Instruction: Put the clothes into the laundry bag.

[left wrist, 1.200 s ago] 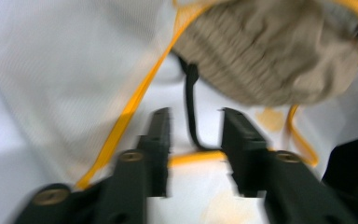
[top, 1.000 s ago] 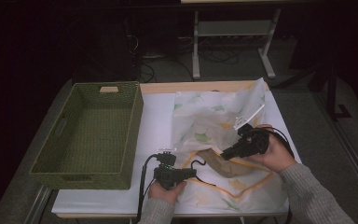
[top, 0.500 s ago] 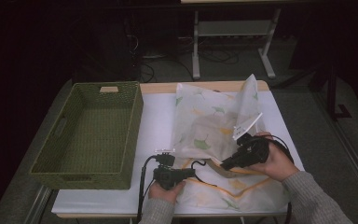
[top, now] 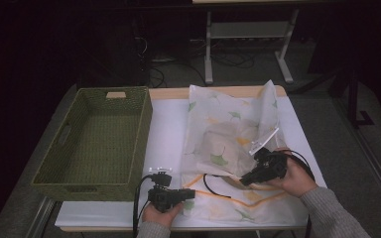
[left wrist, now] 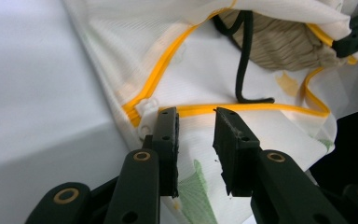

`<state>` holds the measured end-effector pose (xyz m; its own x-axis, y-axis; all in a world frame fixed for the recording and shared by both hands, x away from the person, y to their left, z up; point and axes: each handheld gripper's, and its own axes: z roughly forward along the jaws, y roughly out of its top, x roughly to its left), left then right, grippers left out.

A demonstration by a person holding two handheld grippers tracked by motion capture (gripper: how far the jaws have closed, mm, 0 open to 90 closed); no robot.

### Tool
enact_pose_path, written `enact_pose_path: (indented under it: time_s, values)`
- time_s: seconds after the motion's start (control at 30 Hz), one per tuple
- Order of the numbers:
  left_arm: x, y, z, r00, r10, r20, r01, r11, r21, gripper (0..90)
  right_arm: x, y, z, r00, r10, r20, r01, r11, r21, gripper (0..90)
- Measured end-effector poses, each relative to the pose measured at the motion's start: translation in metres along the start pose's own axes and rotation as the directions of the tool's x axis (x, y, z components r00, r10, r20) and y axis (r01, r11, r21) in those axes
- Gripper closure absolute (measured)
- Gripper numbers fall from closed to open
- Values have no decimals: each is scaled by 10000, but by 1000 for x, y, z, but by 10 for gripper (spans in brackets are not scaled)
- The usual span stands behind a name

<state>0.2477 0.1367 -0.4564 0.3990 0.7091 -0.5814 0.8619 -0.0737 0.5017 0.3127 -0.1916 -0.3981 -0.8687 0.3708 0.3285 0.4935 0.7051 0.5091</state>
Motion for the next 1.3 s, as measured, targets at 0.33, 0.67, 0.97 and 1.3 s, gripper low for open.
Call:
enact_pose_path:
  time_s: [0.33, 0.67, 0.97, 1.3]
  values:
    - [-1, 0, 2, 9995, -52, 301, 55, 10000, -79, 675, -4, -3, -3, 9985, 197, 520, -196, 9998, -12, 883]
    - [-19, 24, 21, 9953, 173, 957, -147, 9995, -278, 739, 10, 11, -16, 9989, -180, 436, 211, 9971, -725, 878]
    - [-20, 31, 38, 9978, 191, 640, -159, 9986, -512, 849, 38, 24, -27, 9955, -896, -301, 841, 9851, -1502, 878]
    - [-15, 20, 26, 9996, 246, 163, -237, 9983, -534, 748, 33, 2, 5, 9959, -591, -689, 569, 9978, -335, 878]
